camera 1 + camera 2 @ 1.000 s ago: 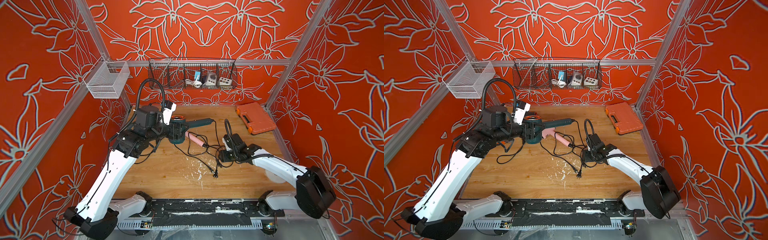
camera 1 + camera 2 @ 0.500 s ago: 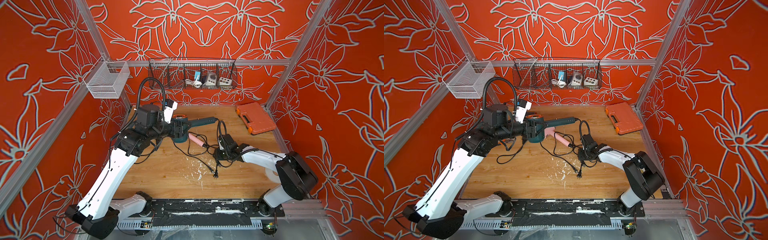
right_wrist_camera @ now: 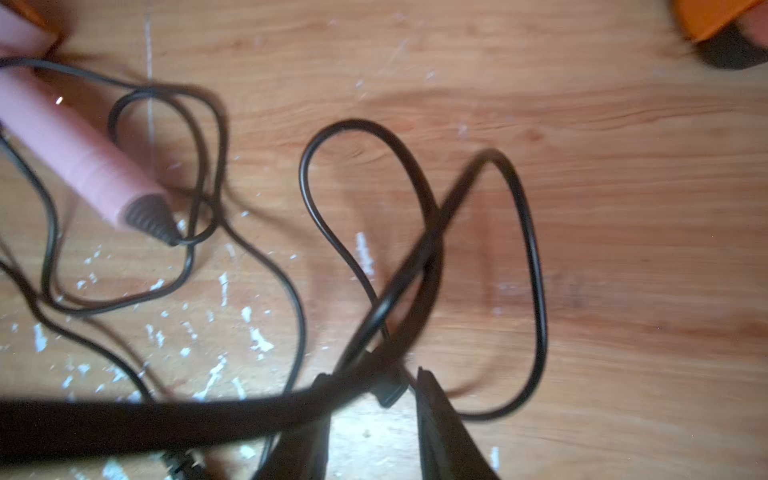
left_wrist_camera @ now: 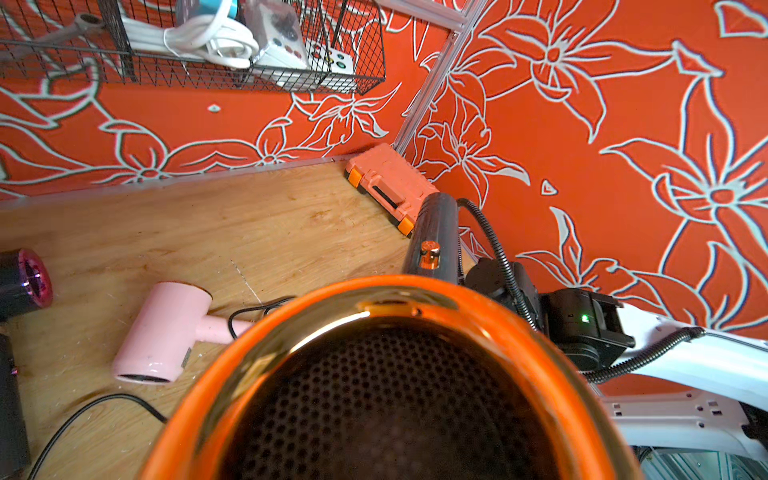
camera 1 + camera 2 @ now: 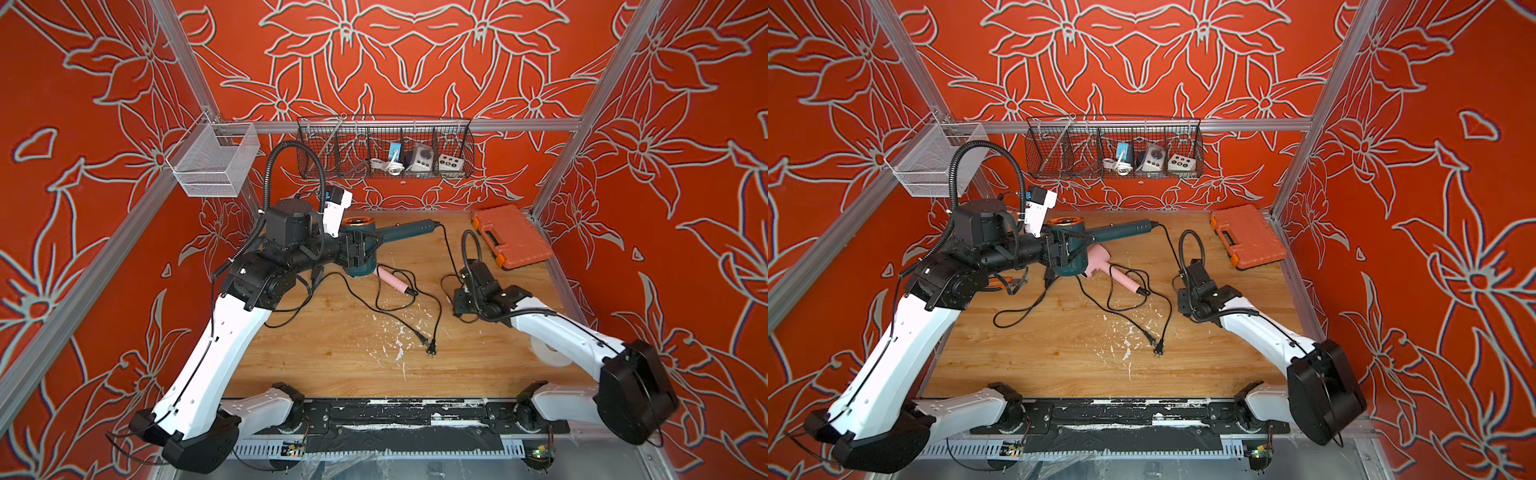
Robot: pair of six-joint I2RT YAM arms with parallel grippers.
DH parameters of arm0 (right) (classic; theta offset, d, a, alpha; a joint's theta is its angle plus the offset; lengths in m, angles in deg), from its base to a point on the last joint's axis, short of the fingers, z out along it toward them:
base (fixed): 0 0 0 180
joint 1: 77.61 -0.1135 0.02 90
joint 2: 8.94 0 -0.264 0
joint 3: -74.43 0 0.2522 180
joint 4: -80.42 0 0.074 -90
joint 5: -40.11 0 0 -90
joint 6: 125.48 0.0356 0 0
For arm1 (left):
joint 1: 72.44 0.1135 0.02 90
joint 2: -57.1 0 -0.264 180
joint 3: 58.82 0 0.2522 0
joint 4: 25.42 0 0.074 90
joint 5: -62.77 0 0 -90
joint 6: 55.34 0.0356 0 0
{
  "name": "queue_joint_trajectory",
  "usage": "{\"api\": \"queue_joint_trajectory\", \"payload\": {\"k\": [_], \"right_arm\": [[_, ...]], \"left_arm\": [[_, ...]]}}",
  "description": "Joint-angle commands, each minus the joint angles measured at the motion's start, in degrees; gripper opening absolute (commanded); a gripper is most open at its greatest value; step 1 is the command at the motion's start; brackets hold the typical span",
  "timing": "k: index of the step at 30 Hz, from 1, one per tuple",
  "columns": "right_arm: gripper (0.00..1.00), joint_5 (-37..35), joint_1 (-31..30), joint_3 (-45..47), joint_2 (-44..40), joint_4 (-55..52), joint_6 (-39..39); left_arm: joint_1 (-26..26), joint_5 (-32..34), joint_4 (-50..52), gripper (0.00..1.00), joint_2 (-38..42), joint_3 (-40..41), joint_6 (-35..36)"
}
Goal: Wrap the cord around the hair dryer
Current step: Adjust the power cord.
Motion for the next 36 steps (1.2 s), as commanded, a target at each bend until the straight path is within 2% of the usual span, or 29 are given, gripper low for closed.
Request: {"api": "queue_joint_trajectory", "payload": {"k": [1, 5, 12, 17, 22, 27, 31, 36], "right_arm": [[0.36, -2.48, 5.95, 2.11, -0.54, -5.05, -1.54], [0.37, 0.6, 10.45, 1.86, -0.6, -4.2, -2.57], [0.44, 4.49, 10.72, 1.87, -4.74, 0.61, -3.66], [0.54, 9.68, 10.71, 3.12, -4.81, 9.21, -3.71], [0.59, 18.5, 10.76, 1.92, 0.12, 16.42, -3.05], [0.6, 19.84, 10.82, 2.31, 6.58, 22.35, 0.01], [0.6, 24.87, 10.68, 3.37, 10.49, 31.03, 3.83], [0.59, 22.91, 10.41, 2.81, 12.38, 33.57, 7.37]], "left_arm": [[0.17, -2.19, -6.83, 0.0, -0.83, -4.44, -0.42], [0.13, -3.85, -5.83, 0.0, -3.38, -8.69, 0.38], [0.05, -6.71, -7.13, 0.0, -3.35, -5.79, -1.25], [-0.31, -7.82, -6.92, 0.0, -3.92, -6.44, -1.41], [-0.44, -7.78, -6.57, 0.0, -4.42, -7.79, -1.4], [-0.66, -7.7, -6.8, 0.0, -4.07, -7.94, -1.91], [-0.67, -7.51, -6.57, 0.0, -3.71, -7.76, -1.93], [-0.78, -7.47, -7.04, 0.0, -3.76, -7.46, -2.42]]}}
